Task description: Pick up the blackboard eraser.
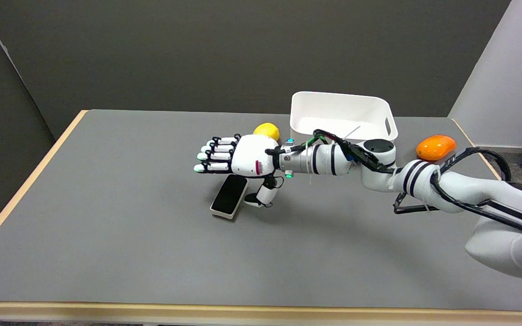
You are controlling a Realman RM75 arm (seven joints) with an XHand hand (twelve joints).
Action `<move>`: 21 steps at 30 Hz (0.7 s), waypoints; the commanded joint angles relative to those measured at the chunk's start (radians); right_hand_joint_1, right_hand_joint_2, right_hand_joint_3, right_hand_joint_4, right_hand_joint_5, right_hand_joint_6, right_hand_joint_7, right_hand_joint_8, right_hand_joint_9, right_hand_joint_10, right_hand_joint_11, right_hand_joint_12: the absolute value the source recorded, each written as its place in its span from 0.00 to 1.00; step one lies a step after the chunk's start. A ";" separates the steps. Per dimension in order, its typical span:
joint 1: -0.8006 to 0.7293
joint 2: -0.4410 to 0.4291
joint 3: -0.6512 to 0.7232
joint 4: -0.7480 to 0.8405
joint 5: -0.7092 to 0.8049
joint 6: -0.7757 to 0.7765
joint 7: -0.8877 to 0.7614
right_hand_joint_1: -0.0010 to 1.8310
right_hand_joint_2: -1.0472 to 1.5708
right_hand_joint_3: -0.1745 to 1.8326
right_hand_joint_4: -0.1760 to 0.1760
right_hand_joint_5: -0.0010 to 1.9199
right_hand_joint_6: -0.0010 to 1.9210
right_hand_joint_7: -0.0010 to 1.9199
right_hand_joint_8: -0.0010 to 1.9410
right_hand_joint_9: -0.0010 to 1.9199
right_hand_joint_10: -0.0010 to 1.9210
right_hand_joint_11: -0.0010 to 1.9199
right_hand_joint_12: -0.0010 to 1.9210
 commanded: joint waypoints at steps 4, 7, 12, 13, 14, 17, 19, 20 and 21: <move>-0.025 0.028 -0.024 0.000 -0.006 -0.024 0.001 0.43 0.62 0.53 0.63 0.00 0.00 0.00 0.00 0.00 0.00 0.00 0.11; -0.027 0.028 -0.025 0.000 -0.005 -0.024 0.001 0.43 0.62 0.53 0.62 0.00 0.00 0.00 0.00 0.00 0.01 0.00 0.11; -0.028 0.024 -0.027 0.000 -0.003 -0.024 -0.001 0.43 0.63 0.54 0.57 0.00 0.00 0.00 0.00 0.00 0.01 0.00 0.10; -0.028 0.023 -0.027 0.000 -0.003 -0.024 -0.001 0.44 0.63 0.54 0.57 0.00 0.00 0.00 0.00 0.00 0.02 0.00 0.10; -0.028 0.022 -0.027 0.000 -0.003 -0.024 -0.001 0.43 0.63 0.54 0.57 0.00 0.00 0.00 0.00 0.00 0.03 0.00 0.10; -0.030 0.017 -0.027 -0.002 -0.002 -0.024 -0.003 0.43 0.63 0.55 0.57 0.00 0.00 0.00 0.00 0.00 0.04 0.00 0.10; -0.031 0.014 -0.027 -0.006 -0.002 -0.024 -0.004 0.43 0.63 0.55 0.57 0.00 0.00 0.00 0.00 0.00 0.05 0.00 0.10; -0.031 0.012 -0.027 -0.007 -0.002 -0.024 -0.004 0.43 0.63 0.55 0.57 0.00 0.00 0.00 0.00 0.00 0.05 0.00 0.10; -0.031 0.010 -0.027 -0.008 -0.002 -0.024 -0.004 0.43 0.63 0.55 0.57 0.00 0.00 0.00 0.00 0.00 0.05 0.00 0.10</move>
